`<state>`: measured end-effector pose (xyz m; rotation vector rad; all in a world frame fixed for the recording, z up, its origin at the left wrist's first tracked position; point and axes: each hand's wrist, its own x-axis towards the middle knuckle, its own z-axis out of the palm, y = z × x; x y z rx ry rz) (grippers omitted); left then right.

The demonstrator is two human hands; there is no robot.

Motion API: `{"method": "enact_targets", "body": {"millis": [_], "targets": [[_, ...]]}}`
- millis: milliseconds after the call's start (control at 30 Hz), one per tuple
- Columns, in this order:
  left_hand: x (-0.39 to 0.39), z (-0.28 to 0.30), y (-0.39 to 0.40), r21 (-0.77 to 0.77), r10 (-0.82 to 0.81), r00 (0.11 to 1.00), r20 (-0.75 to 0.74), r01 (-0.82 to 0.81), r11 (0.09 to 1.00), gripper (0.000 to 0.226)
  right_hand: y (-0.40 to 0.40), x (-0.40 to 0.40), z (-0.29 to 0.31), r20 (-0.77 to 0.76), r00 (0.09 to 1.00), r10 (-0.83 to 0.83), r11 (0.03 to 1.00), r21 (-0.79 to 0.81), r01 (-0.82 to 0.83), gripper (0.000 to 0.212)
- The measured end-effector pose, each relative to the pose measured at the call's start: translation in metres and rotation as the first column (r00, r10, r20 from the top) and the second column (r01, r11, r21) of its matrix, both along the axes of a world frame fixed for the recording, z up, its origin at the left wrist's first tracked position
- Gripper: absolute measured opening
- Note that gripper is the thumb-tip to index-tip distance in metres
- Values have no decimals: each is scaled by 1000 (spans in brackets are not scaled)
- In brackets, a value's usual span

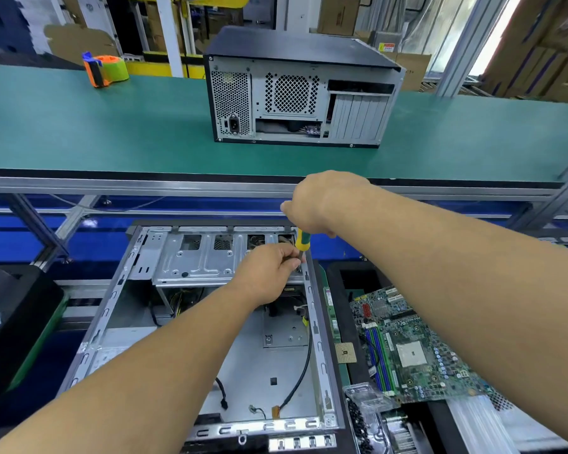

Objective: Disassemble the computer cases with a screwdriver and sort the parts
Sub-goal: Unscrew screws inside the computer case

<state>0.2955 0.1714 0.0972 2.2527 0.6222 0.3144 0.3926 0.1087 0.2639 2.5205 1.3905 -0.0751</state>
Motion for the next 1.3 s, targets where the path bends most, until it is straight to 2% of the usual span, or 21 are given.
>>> {"method": "enact_targets", "body": {"millis": [133, 333, 400, 467, 533, 567, 700, 833, 933, 967, 1067, 1167, 1300], "targets": [[2, 1, -2, 39, 7, 1000, -20, -6, 999, 19, 4, 7, 1, -19, 1000, 1, 1000, -2, -2, 43], [3, -4, 1, 76, 10, 1000, -12, -9, 997, 14, 1, 15, 1, -37, 985, 168, 983, -73, -170, 50], [3, -5, 2, 62, 14, 1000, 2, -14, 998, 13, -1, 18, 4, -54, 975, 217, 970, -102, -221, 35], [3, -6, 1, -2, 17, 999, 32, -17, 1000, 14, -5, 22, 6, -97, 963, 252, 961, -94, -261, 3], [5, -7, 2, -80, 33, 997, 70, -28, 996, 14, -10, 25, 5, -180, 949, 259, 960, -64, -274, 25], [6, -7, 2, -95, 49, 996, 80, -41, 995, 13, -11, 25, 4, -213, 943, 255, 962, -44, -269, 27], [6, -8, 2, -57, 87, 994, 60, -84, 995, 16, -14, 19, -7, -224, 926, 305, 951, 120, -285, 17], [7, -11, -3, 50, 119, 990, 77, -123, 991, 26, -18, 12, -20, -167, 954, 248, 941, 275, -197, 33], [8, -14, -5, 112, 106, 991, 84, -115, 987, 13, -19, 10, -26, -174, 958, 229, 924, 348, -158, 35], [8, -15, -4, 99, 95, 992, 84, -103, 990, 11, -19, 10, -27, -174, 958, 228, 918, 365, -152, 34], [11, -14, -1, 25, 107, 991, 81, -109, 994, 25, -20, 11, -29, -137, 964, 230, 905, 393, -160, 35], [13, -14, -3, 47, 158, 986, 54, -161, 986, 29, -21, 9, -32, -142, 962, 233, 897, 414, -157, 30], [9, -18, -2, 94, 116, 989, 96, -125, 988, 9, -23, 7, -34, -153, 958, 242, 885, 439, -153, 31]]}}
